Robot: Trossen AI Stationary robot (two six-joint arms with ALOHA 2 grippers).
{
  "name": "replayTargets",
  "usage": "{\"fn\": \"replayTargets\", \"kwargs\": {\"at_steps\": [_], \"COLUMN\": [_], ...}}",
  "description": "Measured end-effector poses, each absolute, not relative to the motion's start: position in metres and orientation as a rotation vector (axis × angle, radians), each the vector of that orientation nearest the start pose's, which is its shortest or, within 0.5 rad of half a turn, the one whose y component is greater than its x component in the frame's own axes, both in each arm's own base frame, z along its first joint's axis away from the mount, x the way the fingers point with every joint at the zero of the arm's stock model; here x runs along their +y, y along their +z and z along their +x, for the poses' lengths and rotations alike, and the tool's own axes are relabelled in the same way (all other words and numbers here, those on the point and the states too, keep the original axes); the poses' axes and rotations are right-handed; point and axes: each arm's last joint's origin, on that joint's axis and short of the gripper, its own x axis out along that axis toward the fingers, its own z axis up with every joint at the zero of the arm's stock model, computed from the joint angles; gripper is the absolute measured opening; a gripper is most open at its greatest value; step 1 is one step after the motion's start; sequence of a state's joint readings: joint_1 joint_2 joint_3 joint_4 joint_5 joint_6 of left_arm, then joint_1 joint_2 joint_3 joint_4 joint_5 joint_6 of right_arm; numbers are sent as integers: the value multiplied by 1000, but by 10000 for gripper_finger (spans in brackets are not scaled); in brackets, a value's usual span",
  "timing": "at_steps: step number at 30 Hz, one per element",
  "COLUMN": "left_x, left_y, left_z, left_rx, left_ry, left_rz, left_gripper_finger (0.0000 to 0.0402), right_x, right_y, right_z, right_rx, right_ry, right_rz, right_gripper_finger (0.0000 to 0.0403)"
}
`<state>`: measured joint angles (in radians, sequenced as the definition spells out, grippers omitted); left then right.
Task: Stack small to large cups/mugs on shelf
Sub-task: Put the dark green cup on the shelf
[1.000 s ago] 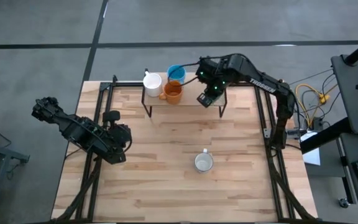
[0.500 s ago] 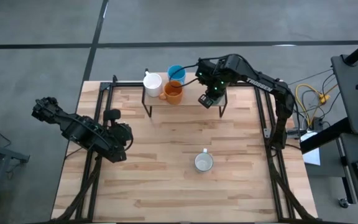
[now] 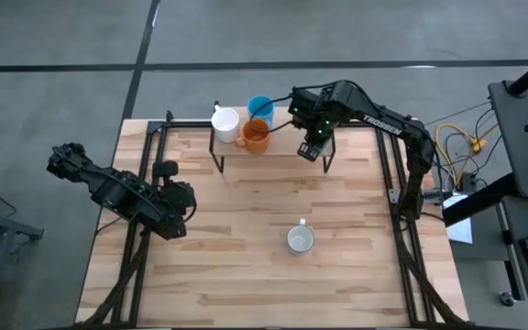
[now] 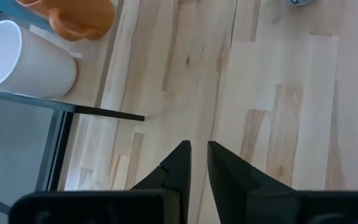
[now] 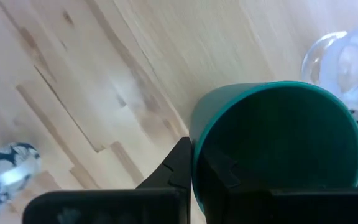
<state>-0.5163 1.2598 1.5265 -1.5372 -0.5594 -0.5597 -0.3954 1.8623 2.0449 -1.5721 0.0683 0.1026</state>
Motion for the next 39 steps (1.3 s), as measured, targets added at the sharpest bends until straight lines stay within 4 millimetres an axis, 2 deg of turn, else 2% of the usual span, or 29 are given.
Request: {"fn": "replayTargets", "kwargs": {"at_steps": [12, 18, 31, 39], "left_x": [-79, -79, -79, -79], "left_y": [389, 389, 389, 389], "left_z": [170, 170, 170, 170], "left_rx": [1019, 1019, 1017, 1016], "left_ry": [331, 331, 335, 335], "left_rz": [147, 147, 150, 151], "left_gripper_finger": [38, 38, 38, 38], "right_x": [-135, -137, -137, -146], "right_y": [364, 364, 367, 368], "right_z": [319, 326, 333, 333], "right_rx": [1387, 1332, 1248, 1221], "right_ry": [-336, -273, -154, -142], "right_rz": [142, 43, -21, -72], "right_gripper_finger": [8, 8, 8, 8]}}
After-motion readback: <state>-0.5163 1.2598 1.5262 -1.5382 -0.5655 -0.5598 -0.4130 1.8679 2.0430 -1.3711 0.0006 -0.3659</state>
